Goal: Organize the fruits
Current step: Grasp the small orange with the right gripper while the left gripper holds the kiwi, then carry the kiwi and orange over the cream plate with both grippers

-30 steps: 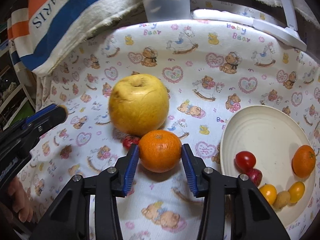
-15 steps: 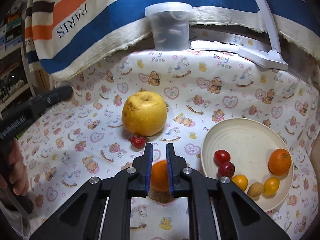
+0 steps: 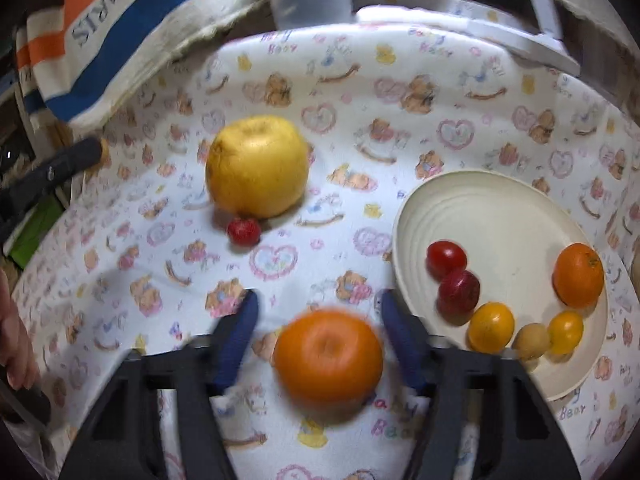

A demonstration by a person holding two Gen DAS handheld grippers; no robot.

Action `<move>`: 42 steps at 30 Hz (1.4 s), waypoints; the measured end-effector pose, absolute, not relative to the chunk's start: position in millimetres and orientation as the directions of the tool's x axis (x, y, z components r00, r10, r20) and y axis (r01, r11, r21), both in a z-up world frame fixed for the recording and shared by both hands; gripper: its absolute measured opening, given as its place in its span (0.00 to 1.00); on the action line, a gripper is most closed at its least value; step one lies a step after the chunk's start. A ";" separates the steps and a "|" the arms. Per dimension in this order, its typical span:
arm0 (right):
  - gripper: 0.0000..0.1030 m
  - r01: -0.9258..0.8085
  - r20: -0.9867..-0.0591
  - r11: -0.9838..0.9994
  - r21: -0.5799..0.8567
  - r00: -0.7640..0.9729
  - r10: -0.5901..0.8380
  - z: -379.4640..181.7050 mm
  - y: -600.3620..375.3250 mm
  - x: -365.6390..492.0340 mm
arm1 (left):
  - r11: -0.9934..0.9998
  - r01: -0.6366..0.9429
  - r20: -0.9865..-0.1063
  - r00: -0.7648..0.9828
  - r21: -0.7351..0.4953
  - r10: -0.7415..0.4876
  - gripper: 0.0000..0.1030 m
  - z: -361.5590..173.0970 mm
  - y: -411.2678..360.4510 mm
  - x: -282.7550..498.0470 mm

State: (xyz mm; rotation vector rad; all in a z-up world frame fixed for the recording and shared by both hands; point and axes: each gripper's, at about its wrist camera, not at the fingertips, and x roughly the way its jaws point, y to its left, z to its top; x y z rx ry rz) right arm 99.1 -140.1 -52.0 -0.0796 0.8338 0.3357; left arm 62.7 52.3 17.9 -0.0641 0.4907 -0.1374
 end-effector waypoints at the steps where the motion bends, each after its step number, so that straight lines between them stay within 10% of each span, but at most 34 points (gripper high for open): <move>1: 0.50 -0.326 -0.734 0.944 0.056 0.627 0.260 -52.3 -140.3 98.3 | 0.989 0.117 -0.467 0.872 -0.092 -0.147 0.22 17.4 51.9 62.8; 12: 0.48 -0.319 -0.712 0.945 0.073 0.647 0.273 -47.6 -145.5 93.6 | 0.990 0.119 -0.460 0.876 -0.082 -0.143 0.22 16.2 51.2 63.7; 33: 0.48 -0.330 -0.380 0.944 0.005 0.873 0.307 50.5 -190.8 33.4 | 0.984 0.173 -0.329 0.928 -0.034 -0.175 0.22 62.4 35.6 33.4; 42: 0.48 -0.248 -0.332 0.969 0.001 0.914 0.234 73.4 -230.9 45.3 | 0.975 0.211 -0.435 0.873 -0.070 -0.220 0.22 68.9 -13.9 61.7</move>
